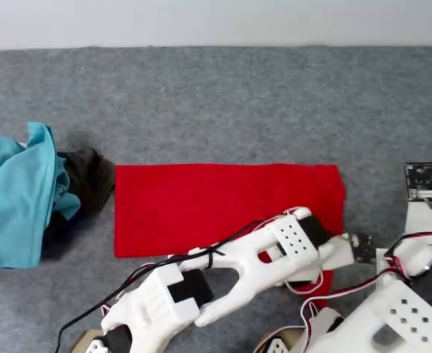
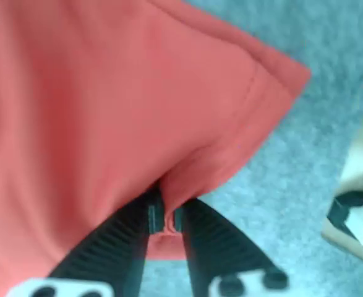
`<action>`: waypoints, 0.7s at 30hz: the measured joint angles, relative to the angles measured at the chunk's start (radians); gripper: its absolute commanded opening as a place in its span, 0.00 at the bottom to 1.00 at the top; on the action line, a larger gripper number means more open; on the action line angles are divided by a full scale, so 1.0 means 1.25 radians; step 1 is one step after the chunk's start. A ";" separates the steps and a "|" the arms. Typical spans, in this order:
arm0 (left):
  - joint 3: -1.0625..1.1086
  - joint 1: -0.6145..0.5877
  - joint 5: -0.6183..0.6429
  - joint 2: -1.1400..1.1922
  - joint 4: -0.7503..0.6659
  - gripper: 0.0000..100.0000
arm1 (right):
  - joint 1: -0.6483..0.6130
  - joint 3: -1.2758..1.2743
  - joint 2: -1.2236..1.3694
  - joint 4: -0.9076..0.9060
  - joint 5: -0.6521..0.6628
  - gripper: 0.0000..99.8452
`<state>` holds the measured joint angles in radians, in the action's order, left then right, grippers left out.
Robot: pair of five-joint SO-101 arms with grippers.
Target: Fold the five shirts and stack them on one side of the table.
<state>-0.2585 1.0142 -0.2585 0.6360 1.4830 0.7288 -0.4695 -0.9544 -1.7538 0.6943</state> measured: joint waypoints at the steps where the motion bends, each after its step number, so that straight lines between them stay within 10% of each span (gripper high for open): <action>1: -0.017 0.000 0.000 0.001 0.006 0.02 | 0.000 0.000 0.000 0.000 0.000 0.01; 21: -0.220 -0.162 -0.002 0.010 0.033 0.02 | 0.000 0.000 0.000 0.000 0.000 0.01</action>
<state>-0.5332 0.8117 -0.2616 0.6483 1.5244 0.7288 -0.4695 -0.9544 -1.7538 0.6943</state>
